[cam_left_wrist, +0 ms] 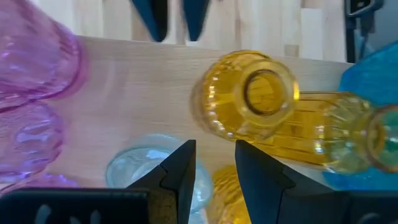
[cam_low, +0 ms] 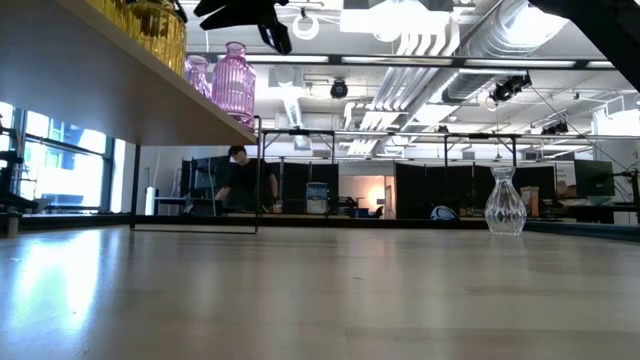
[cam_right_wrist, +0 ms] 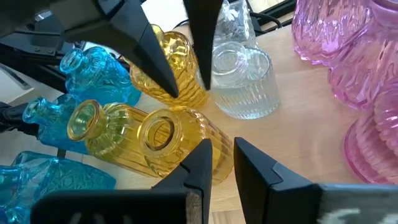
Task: Sort vases onto shelf
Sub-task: Put the yellow flower vase on the shelf
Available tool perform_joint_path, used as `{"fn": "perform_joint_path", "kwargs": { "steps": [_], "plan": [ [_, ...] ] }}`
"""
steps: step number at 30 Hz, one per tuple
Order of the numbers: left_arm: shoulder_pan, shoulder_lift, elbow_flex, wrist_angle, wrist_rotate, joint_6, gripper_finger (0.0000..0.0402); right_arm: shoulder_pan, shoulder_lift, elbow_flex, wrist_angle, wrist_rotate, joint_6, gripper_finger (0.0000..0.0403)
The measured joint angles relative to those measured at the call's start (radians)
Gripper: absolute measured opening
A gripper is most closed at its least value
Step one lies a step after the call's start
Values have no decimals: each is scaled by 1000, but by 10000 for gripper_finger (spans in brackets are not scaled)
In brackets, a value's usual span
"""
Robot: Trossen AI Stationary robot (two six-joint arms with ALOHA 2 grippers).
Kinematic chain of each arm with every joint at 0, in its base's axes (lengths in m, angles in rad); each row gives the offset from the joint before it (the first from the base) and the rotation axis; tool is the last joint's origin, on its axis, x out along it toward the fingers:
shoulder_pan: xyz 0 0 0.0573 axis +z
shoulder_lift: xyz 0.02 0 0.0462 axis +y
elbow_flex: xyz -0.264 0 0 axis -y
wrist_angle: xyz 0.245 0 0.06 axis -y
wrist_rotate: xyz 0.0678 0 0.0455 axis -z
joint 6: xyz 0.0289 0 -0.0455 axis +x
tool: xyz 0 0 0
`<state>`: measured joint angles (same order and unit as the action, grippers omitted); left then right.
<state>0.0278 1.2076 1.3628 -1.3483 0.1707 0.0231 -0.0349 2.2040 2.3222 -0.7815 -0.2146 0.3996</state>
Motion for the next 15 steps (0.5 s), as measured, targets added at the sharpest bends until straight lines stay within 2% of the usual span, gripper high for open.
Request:
{"fn": "perform_joint_path", "kwargs": {
  "steps": [7,15],
  "plan": [
    [-30,7,0,13,11,4,106,0,0,0,-3,-1,15,48],
    [-31,12,0,42,11,7,106,3,0,0,-122,-1,53,48]
  ]
}}
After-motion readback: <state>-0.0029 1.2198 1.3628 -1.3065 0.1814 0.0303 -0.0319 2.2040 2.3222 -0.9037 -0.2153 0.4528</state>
